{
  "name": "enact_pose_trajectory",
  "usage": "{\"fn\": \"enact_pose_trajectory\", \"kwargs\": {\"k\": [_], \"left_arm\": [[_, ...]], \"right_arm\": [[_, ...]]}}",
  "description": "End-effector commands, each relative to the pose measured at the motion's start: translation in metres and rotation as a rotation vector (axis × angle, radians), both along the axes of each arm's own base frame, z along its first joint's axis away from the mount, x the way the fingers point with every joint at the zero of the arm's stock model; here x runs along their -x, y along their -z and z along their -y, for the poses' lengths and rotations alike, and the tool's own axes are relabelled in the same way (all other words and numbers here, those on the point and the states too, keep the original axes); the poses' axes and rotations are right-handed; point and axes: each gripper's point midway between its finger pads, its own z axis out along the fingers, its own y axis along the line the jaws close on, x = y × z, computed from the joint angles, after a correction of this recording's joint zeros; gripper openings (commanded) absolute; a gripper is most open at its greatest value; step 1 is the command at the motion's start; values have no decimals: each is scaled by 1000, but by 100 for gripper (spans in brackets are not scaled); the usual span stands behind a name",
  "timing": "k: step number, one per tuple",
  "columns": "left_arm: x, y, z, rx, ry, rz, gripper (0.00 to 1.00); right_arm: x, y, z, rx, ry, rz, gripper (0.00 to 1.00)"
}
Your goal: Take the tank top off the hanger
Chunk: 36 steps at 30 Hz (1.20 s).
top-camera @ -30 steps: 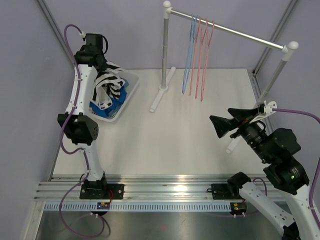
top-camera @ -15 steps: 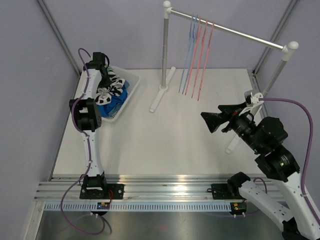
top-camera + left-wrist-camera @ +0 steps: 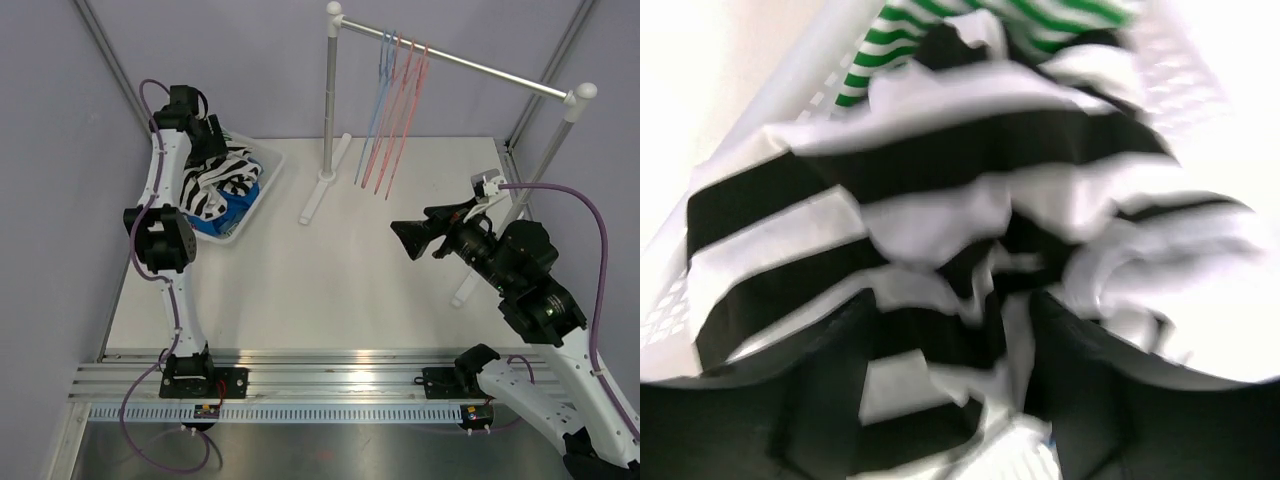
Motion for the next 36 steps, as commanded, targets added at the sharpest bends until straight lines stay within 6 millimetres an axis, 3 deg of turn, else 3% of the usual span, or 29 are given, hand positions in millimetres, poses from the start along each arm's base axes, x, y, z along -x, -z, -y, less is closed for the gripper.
{"fn": "enact_pose_trajectory", "kwargs": {"k": [1, 2, 3, 7, 8, 10, 12, 13, 14, 15, 16, 17, 18, 19, 20, 21, 22, 23, 25, 26, 29, 30, 31, 33, 36], "left_arm": [[17, -94, 18, 80, 67, 177, 75], [19, -105, 20, 89, 75, 197, 91], [22, -118, 23, 99, 86, 226, 98], [42, -172, 30, 120, 109, 336, 99], [54, -197, 31, 119, 114, 386, 99], [69, -217, 33, 119, 120, 425, 99], [101, -251, 35, 107, 126, 492, 99], [111, -237, 32, 98, 107, 453, 99], [142, -263, 33, 81, 99, 523, 99], [157, -265, 33, 66, 88, 537, 99], [162, -234, 28, 32, 61, 485, 99], [179, -238, 42, 34, 108, 513, 99], [207, -249, 39, 12, 97, 571, 99], [219, -250, 36, -4, 83, 598, 99], [225, -221, 36, -10, 86, 547, 99], [245, -230, 34, -19, 87, 599, 99], [251, -226, 29, -36, 64, 606, 99], [255, -200, 29, -43, 68, 557, 99], [273, -197, 34, -43, 81, 608, 99], [275, -170, 37, -36, 86, 570, 99], [289, -146, 54, -5, 152, 596, 99], [291, -113, 50, -37, 147, 532, 99], [296, -110, 48, -46, 146, 550, 99], [300, -81, 43, -94, 165, 503, 99], [303, -84, 48, -74, 185, 542, 99]], "right_arm": [[-1, -24, -7, -31, -36, 55, 99], [-1, -21, -8, -21, -42, 44, 99], [-4, -18, -10, -10, -43, 31, 99], [-9, -12, -9, 18, -27, 4, 100], [-11, -11, -8, 20, -16, -2, 100], [-19, -7, 0, 33, 48, -25, 99], [-32, -1, 14, 56, 155, -52, 99], [-36, 1, 20, 71, 194, -66, 100], [-41, 3, 30, 81, 257, -73, 100], [-45, 6, 31, 92, 272, -85, 99], [-47, 6, 31, 97, 278, -88, 100], [-50, 8, 30, 109, 280, -96, 100], [-50, 9, 29, 119, 274, -99, 100], [-50, 7, 29, 127, 273, -105, 99], [-51, 8, 30, 142, 278, -111, 99], [-54, 9, 33, 156, 298, -119, 100], [-53, 8, 37, 170, 311, -127, 99], [-56, 9, 45, 186, 357, -128, 99], [-56, 11, 54, 202, 400, -134, 99], [-56, 11, 61, 203, 439, -130, 100], [-54, 19, 67, 219, 462, -125, 99], [-54, 27, 68, 237, 461, -134, 99], [-54, 30, 71, 243, 474, -137, 99], [-54, 38, 76, 260, 501, -149, 99], [-58, 54, 84, 293, 546, -162, 99]]}}
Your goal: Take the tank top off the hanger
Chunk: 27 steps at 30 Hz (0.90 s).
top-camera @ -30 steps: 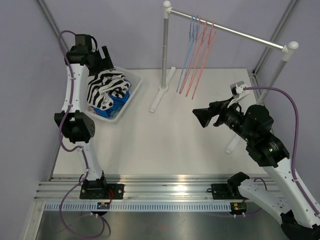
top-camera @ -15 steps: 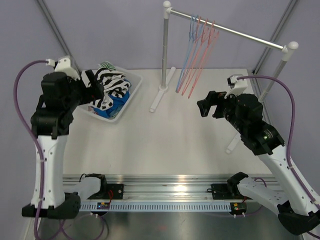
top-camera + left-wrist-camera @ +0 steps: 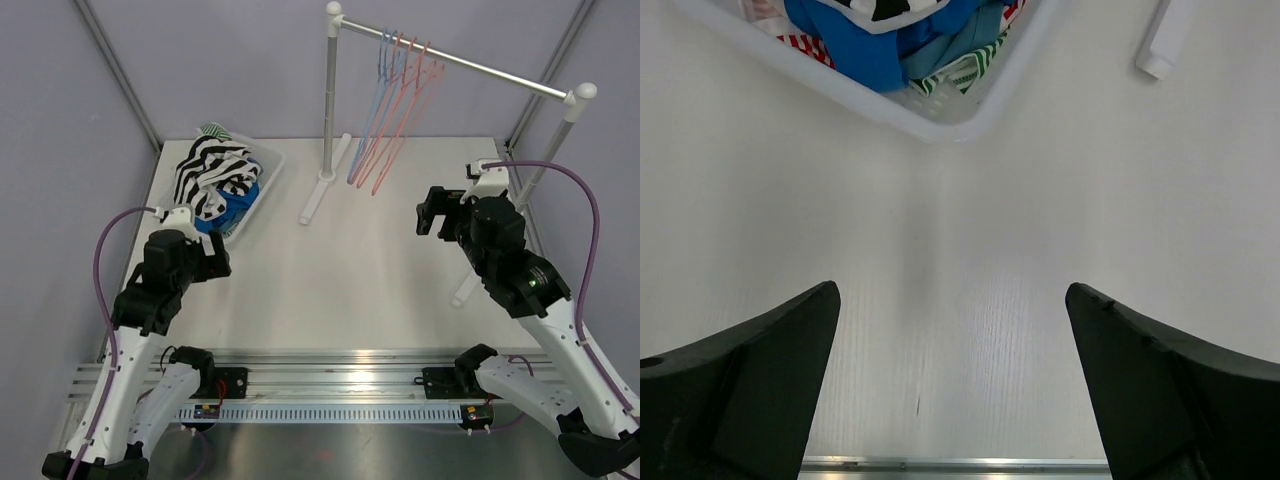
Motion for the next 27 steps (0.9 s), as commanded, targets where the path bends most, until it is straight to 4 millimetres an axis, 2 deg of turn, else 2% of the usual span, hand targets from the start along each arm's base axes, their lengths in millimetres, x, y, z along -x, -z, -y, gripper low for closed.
{"fn": "enact_pose_trajectory", "kwargs": {"k": [1, 4, 6, 8, 11, 17, 27], "left_arm": [[-16, -46, -1, 3, 6, 220, 99], [-13, -60, -11, 9, -34, 266, 99], [-13, -56, -13, 3, -42, 250, 99], [-13, -50, -11, 7, -35, 239, 99], [-11, -53, -12, 9, -39, 249, 99], [-10, -53, -16, 7, -65, 252, 99], [-5, -58, -22, 7, -97, 286, 99]], "right_arm": [[-5, 18, 19, 63, 95, -11, 99], [-5, 28, 19, 64, 100, -23, 99], [-2, 30, 21, 71, 99, -32, 99], [0, 27, 27, 76, 124, -30, 99], [7, 20, 31, 68, 129, -13, 99], [18, 12, 33, 57, 101, 4, 99], [21, 6, 31, 26, 86, 32, 99]]}}
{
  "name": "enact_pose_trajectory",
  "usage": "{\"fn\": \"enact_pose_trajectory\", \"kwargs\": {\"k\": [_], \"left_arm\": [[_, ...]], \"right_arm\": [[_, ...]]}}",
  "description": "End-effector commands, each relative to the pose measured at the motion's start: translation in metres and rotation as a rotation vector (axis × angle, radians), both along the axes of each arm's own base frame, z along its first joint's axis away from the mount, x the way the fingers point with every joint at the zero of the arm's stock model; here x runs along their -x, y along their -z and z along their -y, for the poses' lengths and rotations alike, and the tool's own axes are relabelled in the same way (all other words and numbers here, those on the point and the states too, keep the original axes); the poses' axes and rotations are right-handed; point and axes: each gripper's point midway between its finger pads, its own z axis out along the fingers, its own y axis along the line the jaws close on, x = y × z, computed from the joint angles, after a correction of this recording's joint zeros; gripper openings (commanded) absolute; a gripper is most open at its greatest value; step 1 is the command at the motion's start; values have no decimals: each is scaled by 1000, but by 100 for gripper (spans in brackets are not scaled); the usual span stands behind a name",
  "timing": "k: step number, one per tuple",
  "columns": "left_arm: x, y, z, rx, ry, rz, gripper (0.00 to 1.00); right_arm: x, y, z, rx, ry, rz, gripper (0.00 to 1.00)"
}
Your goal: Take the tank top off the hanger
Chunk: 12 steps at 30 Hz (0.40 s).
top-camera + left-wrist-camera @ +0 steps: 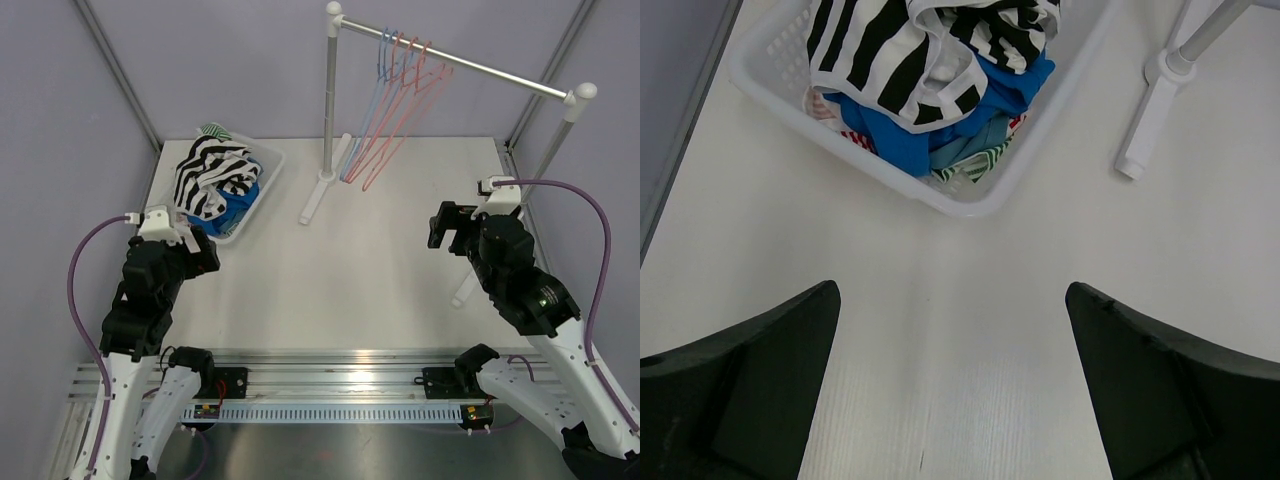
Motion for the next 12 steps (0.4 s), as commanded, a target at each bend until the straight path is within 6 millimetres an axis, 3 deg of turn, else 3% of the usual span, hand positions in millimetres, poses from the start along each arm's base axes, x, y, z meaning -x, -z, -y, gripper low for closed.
{"fn": "enact_pose_trajectory", "kwargs": {"k": [1, 12], "left_arm": [[-6, -15, -5, 4, -31, 67, 99], [-6, -17, -8, 2, -48, 68, 99]], "right_arm": [[0, -18, 1, -24, -2, 52, 100], [0, -15, 0, -12, -4, 33, 100]]}}
